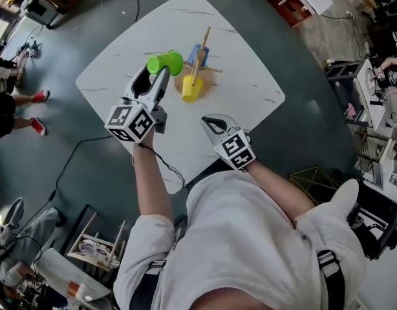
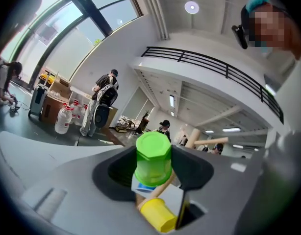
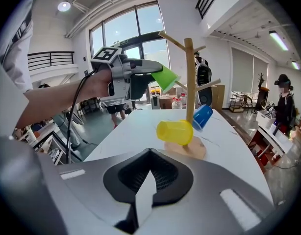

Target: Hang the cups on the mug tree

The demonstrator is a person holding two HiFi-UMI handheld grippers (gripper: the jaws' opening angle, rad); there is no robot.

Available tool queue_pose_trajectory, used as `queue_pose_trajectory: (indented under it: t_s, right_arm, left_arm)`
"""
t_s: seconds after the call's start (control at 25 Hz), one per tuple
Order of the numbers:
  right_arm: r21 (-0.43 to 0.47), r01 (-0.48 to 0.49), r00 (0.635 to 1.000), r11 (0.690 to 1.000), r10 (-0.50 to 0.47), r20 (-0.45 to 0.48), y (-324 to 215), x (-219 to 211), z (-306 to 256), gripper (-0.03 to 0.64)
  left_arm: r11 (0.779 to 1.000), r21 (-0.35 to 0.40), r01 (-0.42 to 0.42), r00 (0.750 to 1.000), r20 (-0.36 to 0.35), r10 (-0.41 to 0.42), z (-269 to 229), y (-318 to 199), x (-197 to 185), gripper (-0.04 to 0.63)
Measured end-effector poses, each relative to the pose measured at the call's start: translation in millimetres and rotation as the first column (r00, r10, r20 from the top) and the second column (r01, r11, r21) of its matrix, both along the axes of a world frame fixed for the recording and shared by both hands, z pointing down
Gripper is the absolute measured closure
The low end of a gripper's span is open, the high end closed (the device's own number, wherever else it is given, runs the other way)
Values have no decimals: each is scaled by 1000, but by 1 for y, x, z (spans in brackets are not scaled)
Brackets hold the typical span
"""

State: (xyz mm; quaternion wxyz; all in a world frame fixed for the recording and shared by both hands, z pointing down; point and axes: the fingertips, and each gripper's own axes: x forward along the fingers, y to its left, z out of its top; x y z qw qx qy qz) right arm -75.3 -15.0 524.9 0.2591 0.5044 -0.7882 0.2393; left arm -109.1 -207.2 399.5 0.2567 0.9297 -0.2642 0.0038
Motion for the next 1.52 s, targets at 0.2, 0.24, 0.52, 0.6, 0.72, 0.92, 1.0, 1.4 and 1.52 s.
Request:
queue_pose_trajectory:
  t_s: [0.2, 0.24, 0.52, 0.6, 0.72, 0.92, 1.0, 1.4, 1.52]
  right_arm:
    - [5, -22, 1000, 1000, 22, 9, -4, 5, 3, 617]
    - [7, -25, 1000, 1000, 25, 11, -5, 5, 2, 617]
    - [15, -42, 999, 999, 42, 14, -6, 7, 1, 617]
    - [16, -47, 999, 999, 47, 13, -6, 8, 1, 617]
    - [25, -56, 998, 998, 56, 12, -5, 8, 0, 617]
    - [51, -77, 997, 996, 77, 11, -5, 7, -6, 617]
    - [67, -84, 996, 994, 83, 11, -4, 9, -8, 617]
    - [187, -35, 999, 982, 32, 21, 11, 28, -41, 617]
    - [227, -3, 1000, 974, -3, 25, 18, 34, -52, 618]
  left_arm:
    - [999, -3, -41, 999, 19, 41, 8, 4, 15, 380]
    - [999, -4, -50, 998, 24, 50, 10, 5, 18, 380]
    - [997, -19, -78, 995, 52, 79, 21, 8, 28, 379]
    - [997, -11, -75, 994, 77, 76, 26, 9, 28, 373]
    - [997, 21, -74, 987, 143, 70, 32, 11, 29, 325]
    - [996, 56, -73, 979, 195, 61, 37, 18, 26, 218]
    - [995, 76, -61, 972, 231, 42, 38, 22, 21, 213]
    - [978, 145, 148, 934, 304, -186, 31, 84, -16, 297]
    - [942, 193, 274, 898, 301, -322, 23, 107, -30, 453]
